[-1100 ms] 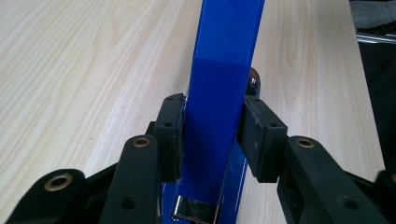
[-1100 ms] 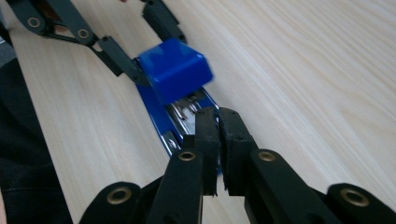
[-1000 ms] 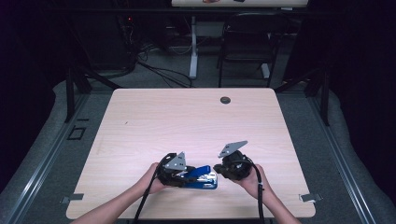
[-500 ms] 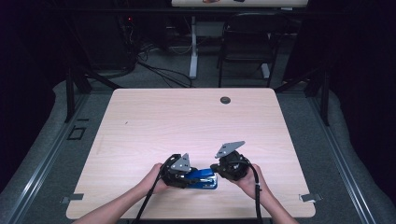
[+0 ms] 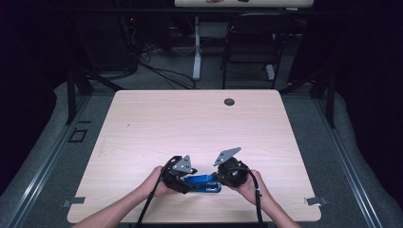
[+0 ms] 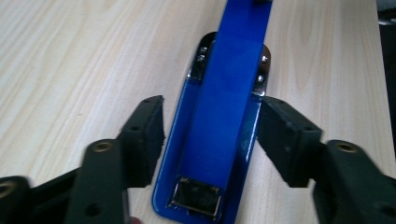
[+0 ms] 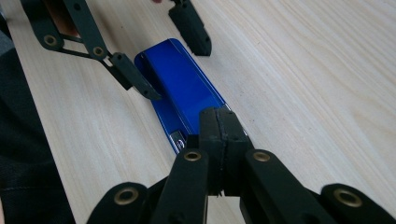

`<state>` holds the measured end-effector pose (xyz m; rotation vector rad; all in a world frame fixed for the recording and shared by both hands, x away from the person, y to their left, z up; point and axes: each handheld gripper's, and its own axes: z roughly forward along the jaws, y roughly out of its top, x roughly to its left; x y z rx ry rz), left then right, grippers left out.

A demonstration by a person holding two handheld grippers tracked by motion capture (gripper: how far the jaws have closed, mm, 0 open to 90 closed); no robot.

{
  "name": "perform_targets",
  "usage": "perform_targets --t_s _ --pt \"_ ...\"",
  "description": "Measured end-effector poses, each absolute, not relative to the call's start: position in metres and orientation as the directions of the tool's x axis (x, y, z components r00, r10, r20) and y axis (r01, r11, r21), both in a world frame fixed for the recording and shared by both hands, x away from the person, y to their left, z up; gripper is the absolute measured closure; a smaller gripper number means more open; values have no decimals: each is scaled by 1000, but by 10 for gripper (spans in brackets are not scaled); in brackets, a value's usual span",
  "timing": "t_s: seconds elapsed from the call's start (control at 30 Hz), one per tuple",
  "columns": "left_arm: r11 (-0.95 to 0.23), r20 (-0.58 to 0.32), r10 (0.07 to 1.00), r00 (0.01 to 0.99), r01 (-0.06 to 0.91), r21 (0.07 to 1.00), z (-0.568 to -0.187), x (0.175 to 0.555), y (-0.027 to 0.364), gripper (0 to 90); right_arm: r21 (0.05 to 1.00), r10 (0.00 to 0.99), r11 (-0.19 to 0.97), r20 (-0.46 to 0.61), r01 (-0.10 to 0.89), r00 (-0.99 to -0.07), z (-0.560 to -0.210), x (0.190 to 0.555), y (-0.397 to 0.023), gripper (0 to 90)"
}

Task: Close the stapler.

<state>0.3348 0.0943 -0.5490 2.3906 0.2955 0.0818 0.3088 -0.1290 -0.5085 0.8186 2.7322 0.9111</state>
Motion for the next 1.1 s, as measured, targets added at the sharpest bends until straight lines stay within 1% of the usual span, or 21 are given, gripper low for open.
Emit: perform_targets --t_s 0.03,0.07,0.13,0.17,0.2,0.23,0.27,0.3,0.33,0.37,0.43,0.47,0.53,0.6,0.7,0.77,0.9,1.03,1.1 --pt "-718 -23 235 972 189 670 -549 335 94 378 592 541 667 31 452 -840 -508 309 -129 900" --pt "-719 -22 245 969 197 667 -547 336 96 378 586 540 672 30 453 -841 -508 309 -129 900" --pt "-704 -34 258 965 213 678 -546 338 99 321 591 547 662 39 461 -836 -509 309 -129 900" --pt "-696 -42 287 957 238 677 -543 341 103 300 587 544 666 41 461 -838 -509 310 -130 900" --pt "-690 -46 297 954 248 680 -541 343 106 232 590 544 663 43 461 -838 -510 310 -131 900" --pt "-690 -46 297 954 248 680 -541 343 106 207 590 544 663 43 461 -838 -510 310 -131 900" --pt "-672 -46 338 940 275 688 -538 345 113 194 579 552 664 48 474 -832 -512 311 -130 900" --pt "-672 -46 338 940 275 688 -538 345 113 173 579 552 664 48 474 -832 -512 311 -130 900" --pt "-647 -59 365 929 298 702 -535 349 122 156 567 552 673 43 475 -833 -515 311 -130 900" --pt "-647 -59 365 929 298 702 -535 349 122 154 567 552 673 43 475 -833 -515 311 -130 900" --pt "-614 -66 411 909 330 717 -532 354 134 139 567 553 671 47 478 -832 -515 312 -130 900" --pt "-614 -66 411 909 330 717 -532 354 134 128 567 553 670 49 479 -832 -515 312 -130 900" --pt "-604 -59 439 897 343 719 -531 357 142 119 568 554 669 49 480 -831 -515 312 -130 900" --pt "-584 -70 473 879 372 722 -532 360 149 98 569 554 667 54 481 -831 -515 312 -131 900" --pt "-584 -73 480 874 380 717 -533 362 151 88 570 559 659 65 491 -827 -516 312 -131 900" --pt "-582 -70 485 872 382 718 -533 362 151 85 553 558 674 56 491 -828 -517 313 -130 900" --pt "-588 -68 481 874 379 715 -533 362 150 87 562 563 659 73 500 -823 -518 314 -133 900" --pt "-585 -65 488 871 381 716 -534 363 150 86 561 565 665 52 492 -823 -517 313 -131 900" --pt "-584 -61 489 870 379 718 -534 363 150 84 586 564 649 57 485 -824 -514 312 -132 900"
